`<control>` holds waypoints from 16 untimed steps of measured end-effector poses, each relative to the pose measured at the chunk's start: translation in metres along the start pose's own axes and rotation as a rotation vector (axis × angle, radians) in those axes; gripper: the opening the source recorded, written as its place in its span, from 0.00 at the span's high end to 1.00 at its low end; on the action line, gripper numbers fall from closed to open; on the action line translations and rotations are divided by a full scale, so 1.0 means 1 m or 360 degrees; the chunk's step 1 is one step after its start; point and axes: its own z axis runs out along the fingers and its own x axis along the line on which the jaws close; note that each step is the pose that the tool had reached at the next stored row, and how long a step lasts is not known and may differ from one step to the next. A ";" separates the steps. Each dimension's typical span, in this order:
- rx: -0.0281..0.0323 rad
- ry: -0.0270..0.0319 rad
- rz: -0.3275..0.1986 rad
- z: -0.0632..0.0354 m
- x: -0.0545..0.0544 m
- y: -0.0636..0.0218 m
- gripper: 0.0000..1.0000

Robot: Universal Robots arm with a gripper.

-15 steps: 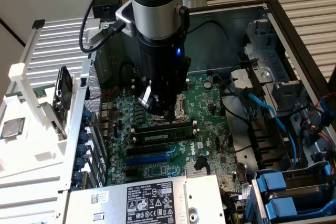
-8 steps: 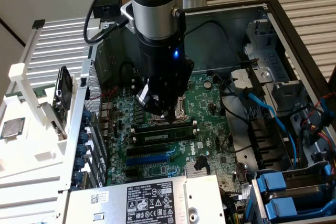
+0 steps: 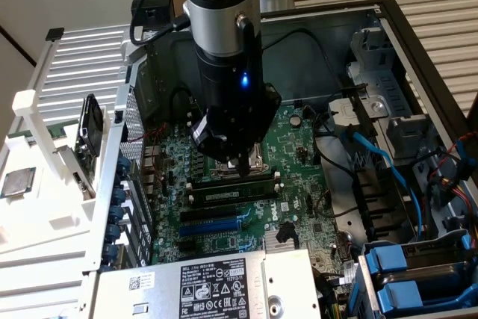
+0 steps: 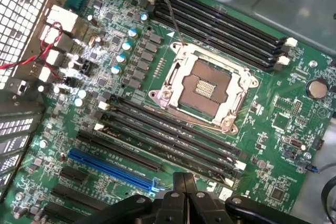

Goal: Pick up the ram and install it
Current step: 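Press down the ram until it locks into place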

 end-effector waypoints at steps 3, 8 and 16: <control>0.00039 -0.00002 0.0076 0.0001 0.000 0.0000 0.89; 0.00107 -0.00002 0.0201 0.0001 0.000 0.0000 0.89; 0.00337 -0.00007 0.0634 0.0003 0.000 0.0000 0.89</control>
